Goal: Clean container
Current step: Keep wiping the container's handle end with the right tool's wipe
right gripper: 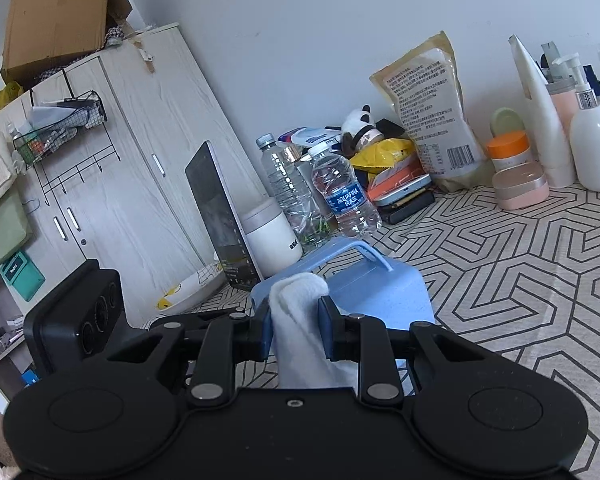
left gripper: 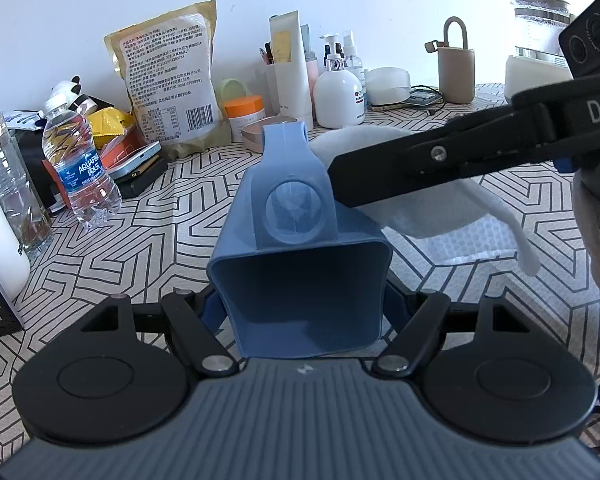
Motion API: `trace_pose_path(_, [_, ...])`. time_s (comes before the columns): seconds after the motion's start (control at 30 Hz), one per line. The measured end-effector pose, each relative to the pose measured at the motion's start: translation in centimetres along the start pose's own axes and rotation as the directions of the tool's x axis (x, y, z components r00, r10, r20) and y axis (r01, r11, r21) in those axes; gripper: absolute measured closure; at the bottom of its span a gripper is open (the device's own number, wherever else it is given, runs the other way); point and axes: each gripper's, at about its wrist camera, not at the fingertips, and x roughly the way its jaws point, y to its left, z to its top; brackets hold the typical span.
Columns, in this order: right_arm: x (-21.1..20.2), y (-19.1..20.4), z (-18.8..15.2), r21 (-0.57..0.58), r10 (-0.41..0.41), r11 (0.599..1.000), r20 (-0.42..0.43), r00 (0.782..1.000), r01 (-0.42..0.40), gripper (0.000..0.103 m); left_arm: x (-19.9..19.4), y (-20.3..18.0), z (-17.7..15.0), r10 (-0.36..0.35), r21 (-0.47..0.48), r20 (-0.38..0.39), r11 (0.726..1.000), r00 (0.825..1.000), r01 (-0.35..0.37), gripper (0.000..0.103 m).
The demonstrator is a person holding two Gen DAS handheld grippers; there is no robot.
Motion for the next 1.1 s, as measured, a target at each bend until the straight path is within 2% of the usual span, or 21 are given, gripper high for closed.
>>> trace_pose_path(0.17, [-0.4,-0.8,0.0,0.013,-0.064,0.998,0.005,0.998,0.064,0.075,-0.1,0.1,0.0,0.001,0.002,0.0,1.0,1.0,-0.001,0.028])
trace_pose_path(0.37, [-0.5,-1.0,-0.3,0.038,-0.093,0.995,-0.006,0.996,0.093,0.074,0.0,0.2,0.0,0.0,0.001,-0.001,1.0,1.0,0.0,0.028])
trace_pose_path(0.57, [-0.9,-1.1,-0.3,0.041,-0.061,0.997,0.001,0.998,0.061,0.074,0.0,0.3,0.0,0.0,-0.003,-0.004,1.0,1.0,0.0,0.028])
trace_pose_path(0.73, [-0.6,-0.2,-0.2,0.017,0.017,1.0,0.007,1.0,-0.017,0.074,0.1,0.4,0.0,-0.001,0.002,-0.004,1.0,1.0,0.001,0.028])
trace_pose_path(0.9, [-0.6,-0.2,-0.1,0.018,0.021,1.0,0.005,1.0,-0.021,0.075,0.1,0.5,0.0,-0.001,0.005,-0.004,1.0,1.0,0.001,0.028])
trace_pose_path(1.1, [0.6,-0.6,0.9,-0.022,-0.033,0.999,-0.002,0.999,0.033,0.081,0.2,0.3,0.1,0.002,-0.001,-0.011,1.0,1.0,-0.003,0.027])
